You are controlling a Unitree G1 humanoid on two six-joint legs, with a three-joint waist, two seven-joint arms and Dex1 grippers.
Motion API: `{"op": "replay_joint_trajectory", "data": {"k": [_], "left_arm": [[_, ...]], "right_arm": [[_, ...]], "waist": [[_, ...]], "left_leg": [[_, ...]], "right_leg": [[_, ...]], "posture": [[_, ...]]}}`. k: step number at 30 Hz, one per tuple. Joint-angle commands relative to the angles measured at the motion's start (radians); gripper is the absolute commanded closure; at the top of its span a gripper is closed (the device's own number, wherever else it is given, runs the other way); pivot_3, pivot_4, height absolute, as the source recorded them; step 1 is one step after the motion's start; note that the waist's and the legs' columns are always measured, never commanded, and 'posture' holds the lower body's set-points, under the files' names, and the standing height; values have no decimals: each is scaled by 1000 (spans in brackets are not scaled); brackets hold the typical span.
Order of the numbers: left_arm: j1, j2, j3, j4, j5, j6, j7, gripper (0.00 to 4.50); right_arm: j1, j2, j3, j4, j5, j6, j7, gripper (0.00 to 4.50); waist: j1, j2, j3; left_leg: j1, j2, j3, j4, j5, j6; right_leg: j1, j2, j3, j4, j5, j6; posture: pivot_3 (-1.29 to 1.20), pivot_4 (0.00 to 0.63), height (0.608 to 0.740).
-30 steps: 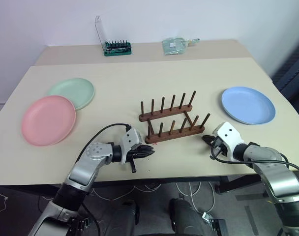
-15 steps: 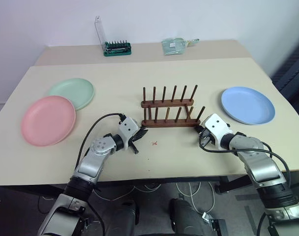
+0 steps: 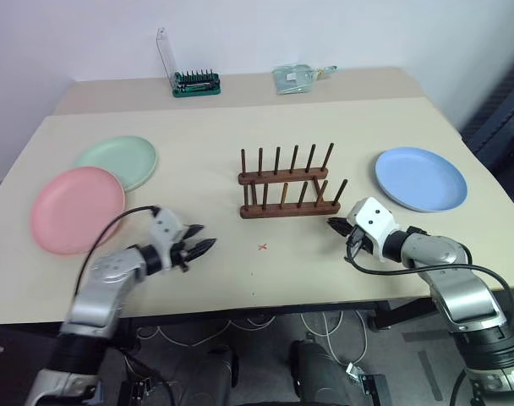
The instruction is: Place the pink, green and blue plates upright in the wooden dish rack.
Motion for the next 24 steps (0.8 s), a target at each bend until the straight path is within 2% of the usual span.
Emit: {"op": "replay_joint_trajectory", "data": {"k": [1, 5, 7, 9, 13, 16, 20, 24], "left_arm": [[-43, -2, 186, -45, -47, 49, 173, 45], [-79, -33, 377, -62, -54, 127, 429, 45], [-81, -55, 510, -69, -89, 203, 570, 45], [-75, -67, 591, -74, -116, 245, 643, 45], [-32, -71, 649, -92, -98, 335, 749, 45], [-47, -90, 704, -82, -134, 422, 832, 45], [-33, -105, 696, -90, -203, 535, 819, 45], [-68, -139, 755, -47, -272, 606, 869, 45]], "right_arm": [[-52, 17, 19, -18, 8, -19, 16, 4500], [-101, 41, 54, 28, 9, -41, 44, 4500], [-126, 52, 71, 70, 3, -61, 58, 4500], [-143, 61, 82, 100, -3, -79, 68, 4500], [-175, 80, 102, 149, -7, -110, 81, 4500], [-190, 91, 110, 170, -12, -124, 87, 4500], [-205, 101, 116, 187, -13, -139, 89, 4500], [-201, 102, 110, 187, -14, -144, 80, 4500]], "waist": [[3, 0, 0], [2, -1, 0], [-1, -1, 0], [-6, -2, 0], [-2, -2, 0], [3, -4, -1], [2, -6, -1], [0, -6, -1]], "left_leg": [[0, 0, 0, 0, 0, 0], [0, -1, -1, 1, 0, 0], [0, -1, -1, 0, 0, 0], [0, -1, -1, 0, 0, 0], [0, -1, 0, 0, 0, -1], [0, -1, 0, 1, 0, -1], [0, -1, -1, 1, 0, -1], [0, -1, -1, 0, 0, -1]], "right_leg": [[0, 0, 0, 0, 0, 0], [0, 0, 0, -1, 0, 0], [0, 0, 0, -1, 0, 0], [-1, 0, 0, 0, 0, 0], [-1, 0, 0, 0, 0, 0], [0, 0, 0, 0, 0, 0], [0, 0, 0, 0, 0, 0], [0, 0, 0, 0, 0, 0]], "posture": [[0, 150, 740], [0, 150, 740], [0, 150, 740], [0, 150, 740], [0, 150, 740], [0, 150, 740], [0, 150, 740], [0, 150, 740]]}}
